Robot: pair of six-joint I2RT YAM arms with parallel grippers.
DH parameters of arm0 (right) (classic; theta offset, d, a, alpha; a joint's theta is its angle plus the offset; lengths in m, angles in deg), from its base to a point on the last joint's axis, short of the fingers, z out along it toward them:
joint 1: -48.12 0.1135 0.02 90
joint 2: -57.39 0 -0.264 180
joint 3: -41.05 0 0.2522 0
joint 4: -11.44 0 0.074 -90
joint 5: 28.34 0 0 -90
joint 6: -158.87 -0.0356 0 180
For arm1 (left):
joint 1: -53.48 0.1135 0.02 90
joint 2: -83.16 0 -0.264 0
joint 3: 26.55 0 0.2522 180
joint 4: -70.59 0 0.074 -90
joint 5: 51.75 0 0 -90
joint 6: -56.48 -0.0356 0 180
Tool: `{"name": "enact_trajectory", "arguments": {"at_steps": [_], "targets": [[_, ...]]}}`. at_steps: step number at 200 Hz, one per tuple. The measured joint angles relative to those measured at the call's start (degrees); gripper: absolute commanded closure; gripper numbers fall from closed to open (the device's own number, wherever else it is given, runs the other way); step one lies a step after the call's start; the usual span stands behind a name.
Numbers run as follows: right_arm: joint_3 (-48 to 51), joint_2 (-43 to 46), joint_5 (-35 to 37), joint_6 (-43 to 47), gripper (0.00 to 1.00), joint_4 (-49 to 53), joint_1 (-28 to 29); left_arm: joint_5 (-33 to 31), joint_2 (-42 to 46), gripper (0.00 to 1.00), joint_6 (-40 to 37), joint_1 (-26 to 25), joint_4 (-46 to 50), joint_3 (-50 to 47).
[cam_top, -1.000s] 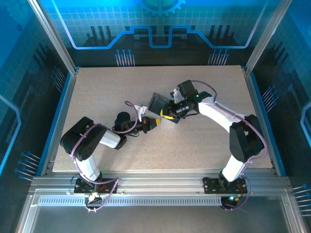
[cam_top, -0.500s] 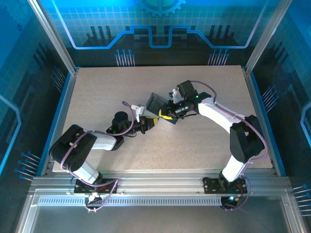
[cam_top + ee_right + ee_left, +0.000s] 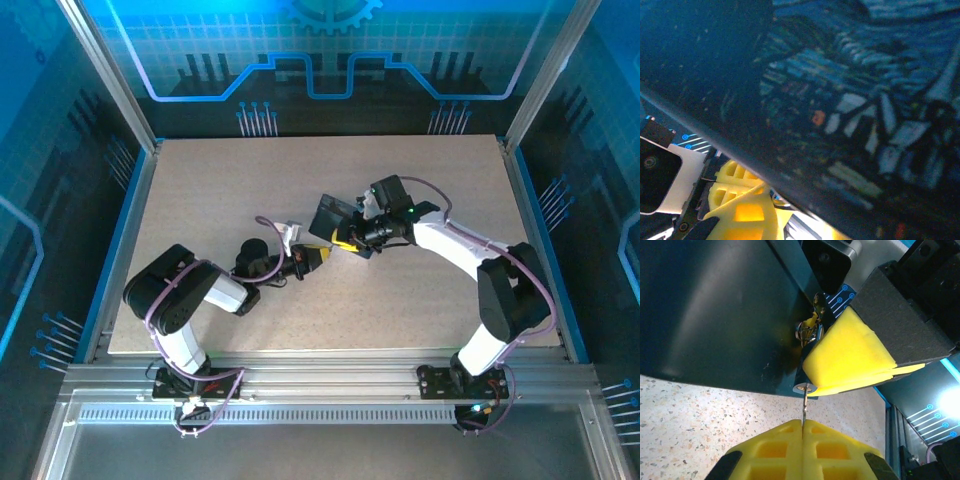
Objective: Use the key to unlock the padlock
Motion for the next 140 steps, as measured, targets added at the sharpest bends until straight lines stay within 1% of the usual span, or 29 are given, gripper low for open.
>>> {"name": "enact_trajectory", "arguments": {"at_steps": [88,140], "targets": [[0.87,0.22,-0.94,-2.21,1.00,-2.10,-0.13,-2.51,-0.02,1.00,-0.48,-0.28,-1.92,-1.07],[2.12,0.24,-1.57,-3.02,1.00,-3.06,-0.13,-3.19,-1.53,1.00,-0.46,-0.61,-5.46,-2.56]]}}
